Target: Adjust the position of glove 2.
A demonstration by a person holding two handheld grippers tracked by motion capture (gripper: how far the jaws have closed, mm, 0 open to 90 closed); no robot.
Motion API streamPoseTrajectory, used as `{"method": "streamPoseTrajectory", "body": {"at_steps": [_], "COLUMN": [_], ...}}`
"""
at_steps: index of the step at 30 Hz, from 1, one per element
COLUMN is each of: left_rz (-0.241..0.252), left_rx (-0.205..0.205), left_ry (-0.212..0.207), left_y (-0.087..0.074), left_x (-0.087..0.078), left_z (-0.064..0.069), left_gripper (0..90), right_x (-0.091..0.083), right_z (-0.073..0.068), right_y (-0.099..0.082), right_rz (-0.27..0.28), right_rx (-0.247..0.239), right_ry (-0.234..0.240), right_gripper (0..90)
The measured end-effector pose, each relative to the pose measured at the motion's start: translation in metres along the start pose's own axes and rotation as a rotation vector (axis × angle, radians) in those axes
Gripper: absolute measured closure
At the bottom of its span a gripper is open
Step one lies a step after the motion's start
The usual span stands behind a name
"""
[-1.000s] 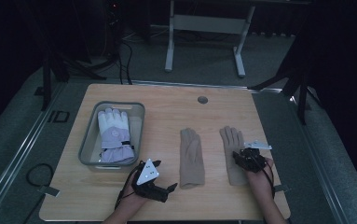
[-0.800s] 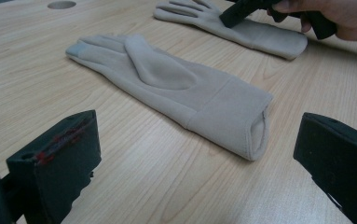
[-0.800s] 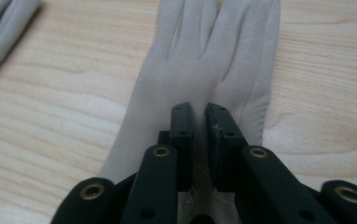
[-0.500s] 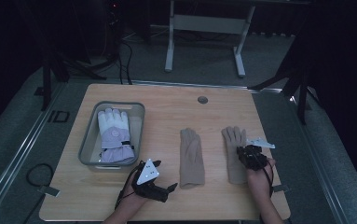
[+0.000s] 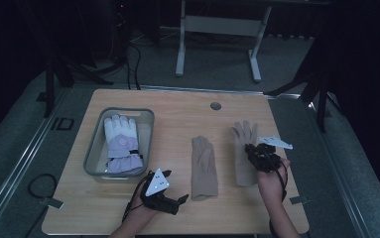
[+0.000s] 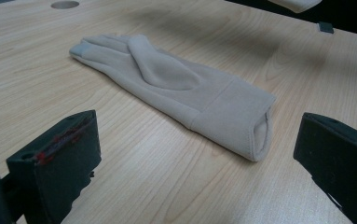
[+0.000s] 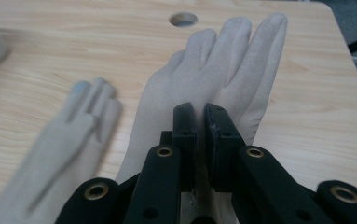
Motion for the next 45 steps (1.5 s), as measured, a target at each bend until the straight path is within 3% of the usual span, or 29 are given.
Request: {"method": "streamPoseTrajectory", "body": {"at_steps": [1, 9, 12, 17, 23, 40, 45], "left_rz": [0.000, 0.006, 0.008, 0.013, 0.014, 0.008, 0.011], "left_rx": [0.000, 0.004, 0.003, 0.005, 0.007, 0.007, -0.022], "left_ry": [0.000, 0.004, 0.004, 0.004, -0.003, -0.010, -0.025], "left_y": [0.000, 0.001, 0.002, 0.002, 0.003, 0.002, 0.003], "left_x": [0.000, -0.001, -0.002, -0.002, -0.002, 0.000, -0.001], "left_z": [0.000, -0.001, -0.001, -0.002, -0.002, -0.001, -0.001], "left_gripper": [0.6, 0.6, 0.6, 0.6, 0.6, 0.6, 0.6], "right_x": [0.000, 0.016, 0.021, 0.042, 0.058, 0.085, 0.089], "right_z": [0.000, -0.046, -0.055, -0.081, -0.096, -0.101, -0.099], "right_y": [0.000, 0.009, 0.008, 0.001, -0.010, -0.046, -0.051], "right_rz": [0.000, 0.021, 0.027, 0.000, -0.020, -0.088, -0.105], "right_rx": [0.000, -0.003, 0.013, 0.038, 0.078, 0.108, 0.107], "right_ry": [0.000, 0.072, 0.091, 0.101, 0.119, 0.117, 0.137], "right_gripper": [83.5, 83.5, 83.5, 83.5, 83.5, 81.8, 78.3]}}
Point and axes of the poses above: each handheld gripper's, and its own axes: x roughly forward along the jaws, y roughly out of its top, z roughly to its right, the point moved 5 cm from there along x, roughly forward along the jaws, and after that the axes turned 14 degrees about y, right-handed, at the moved point
